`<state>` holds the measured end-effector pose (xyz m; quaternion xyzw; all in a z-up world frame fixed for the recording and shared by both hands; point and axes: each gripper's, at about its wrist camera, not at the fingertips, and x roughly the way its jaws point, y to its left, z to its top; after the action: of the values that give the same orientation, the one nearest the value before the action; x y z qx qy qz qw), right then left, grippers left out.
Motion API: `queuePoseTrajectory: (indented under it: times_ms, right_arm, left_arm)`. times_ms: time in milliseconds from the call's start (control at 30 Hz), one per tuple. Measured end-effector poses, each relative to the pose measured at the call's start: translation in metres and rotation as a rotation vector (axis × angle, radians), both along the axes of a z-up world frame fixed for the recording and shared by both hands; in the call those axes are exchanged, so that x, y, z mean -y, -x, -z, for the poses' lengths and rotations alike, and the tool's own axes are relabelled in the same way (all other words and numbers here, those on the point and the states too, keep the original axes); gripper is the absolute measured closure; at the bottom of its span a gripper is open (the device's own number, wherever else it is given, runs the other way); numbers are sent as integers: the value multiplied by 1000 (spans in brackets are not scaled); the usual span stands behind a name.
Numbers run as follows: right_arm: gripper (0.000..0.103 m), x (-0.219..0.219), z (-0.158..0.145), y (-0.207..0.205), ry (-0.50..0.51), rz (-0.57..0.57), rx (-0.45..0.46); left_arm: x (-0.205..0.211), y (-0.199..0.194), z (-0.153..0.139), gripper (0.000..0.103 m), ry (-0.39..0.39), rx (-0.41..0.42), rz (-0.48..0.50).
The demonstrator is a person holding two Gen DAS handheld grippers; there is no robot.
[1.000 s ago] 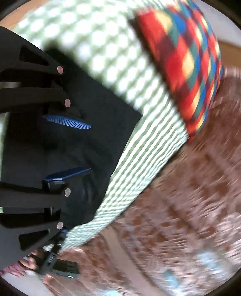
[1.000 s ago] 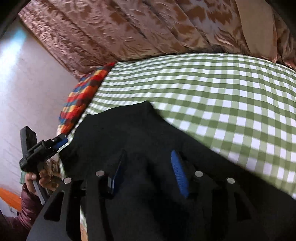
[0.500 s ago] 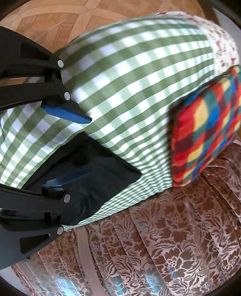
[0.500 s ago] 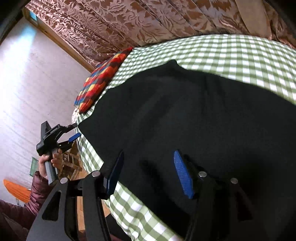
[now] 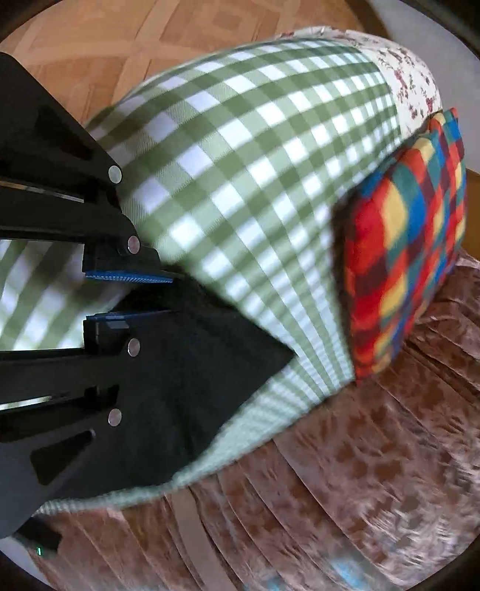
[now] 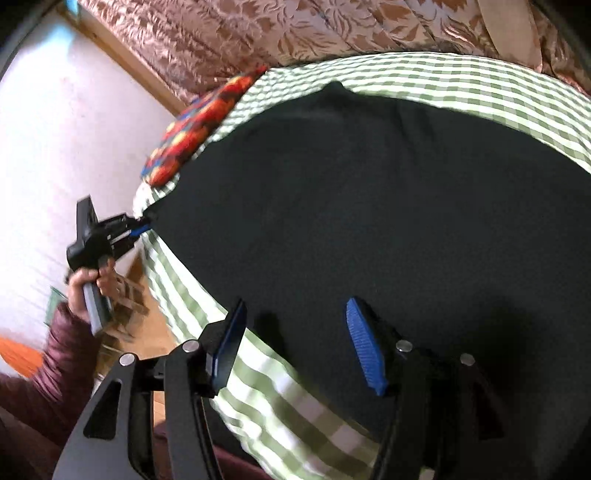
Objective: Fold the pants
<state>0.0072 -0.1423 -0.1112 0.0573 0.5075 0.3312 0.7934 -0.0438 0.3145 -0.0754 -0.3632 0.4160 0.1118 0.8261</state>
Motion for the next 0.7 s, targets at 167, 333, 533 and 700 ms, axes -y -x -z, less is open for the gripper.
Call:
queuePoseTrajectory:
  times_ms: [167, 333, 533, 700]
  right_arm:
    - [47, 0, 3, 2, -10, -2, 12]
    - [47, 7, 3, 1, -64, 9, 6]
    - [45, 13, -3, 3, -111, 29, -8]
    - [48, 33, -20, 10, -128, 85, 25]
  left_arm:
    - [-1, 4, -3, 83, -21, -2, -17]
    - [10, 23, -48, 82, -233, 36, -92]
    - [81, 15, -82, 82, -226, 205, 131]
    - [168, -13, -65, 82, -169, 216, 404]
